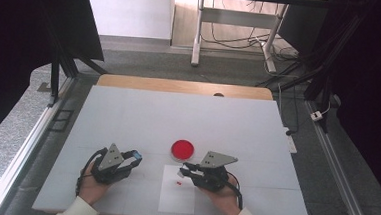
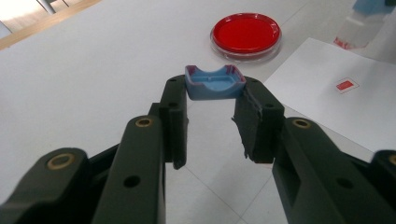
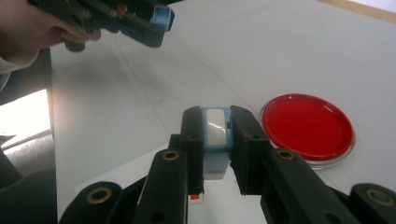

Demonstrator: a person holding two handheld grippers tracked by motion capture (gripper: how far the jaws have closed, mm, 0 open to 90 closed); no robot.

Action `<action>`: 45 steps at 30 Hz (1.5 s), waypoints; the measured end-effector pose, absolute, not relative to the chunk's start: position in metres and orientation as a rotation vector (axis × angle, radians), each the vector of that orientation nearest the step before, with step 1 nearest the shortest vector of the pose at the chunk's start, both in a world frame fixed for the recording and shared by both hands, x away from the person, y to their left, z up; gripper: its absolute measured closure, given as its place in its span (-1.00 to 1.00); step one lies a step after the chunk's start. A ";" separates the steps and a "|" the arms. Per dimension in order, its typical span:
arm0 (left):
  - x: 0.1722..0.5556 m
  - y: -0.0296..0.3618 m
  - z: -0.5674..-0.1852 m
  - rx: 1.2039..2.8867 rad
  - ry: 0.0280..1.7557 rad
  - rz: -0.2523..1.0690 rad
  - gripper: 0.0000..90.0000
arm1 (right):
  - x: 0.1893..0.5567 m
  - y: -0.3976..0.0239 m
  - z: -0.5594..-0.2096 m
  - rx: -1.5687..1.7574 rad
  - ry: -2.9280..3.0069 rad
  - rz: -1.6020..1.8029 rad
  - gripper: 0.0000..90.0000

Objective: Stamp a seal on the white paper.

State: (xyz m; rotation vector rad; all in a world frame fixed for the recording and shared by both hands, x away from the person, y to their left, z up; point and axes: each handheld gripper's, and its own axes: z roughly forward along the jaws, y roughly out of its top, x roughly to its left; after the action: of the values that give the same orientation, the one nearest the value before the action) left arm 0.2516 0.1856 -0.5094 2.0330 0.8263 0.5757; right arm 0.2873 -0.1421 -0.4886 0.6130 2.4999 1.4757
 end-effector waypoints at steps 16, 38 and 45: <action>0.252 0.184 -0.510 2.040 0.820 0.574 0.44 | 0.293 -0.157 -0.474 0.700 2.379 1.611 0.67; 0.253 0.179 -0.512 2.055 0.808 0.563 0.44 | 0.297 -0.163 -0.461 0.726 2.283 1.692 0.67; 0.252 0.176 -0.511 2.053 0.799 0.563 0.44 | 0.297 -0.162 -0.461 0.721 2.285 1.690 0.67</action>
State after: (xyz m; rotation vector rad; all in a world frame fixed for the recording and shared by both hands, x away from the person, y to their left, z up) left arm 0.2518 0.1763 -0.5109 2.0526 0.7988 0.5630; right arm 0.2970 -0.1624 -0.4608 0.7214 2.2854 1.6899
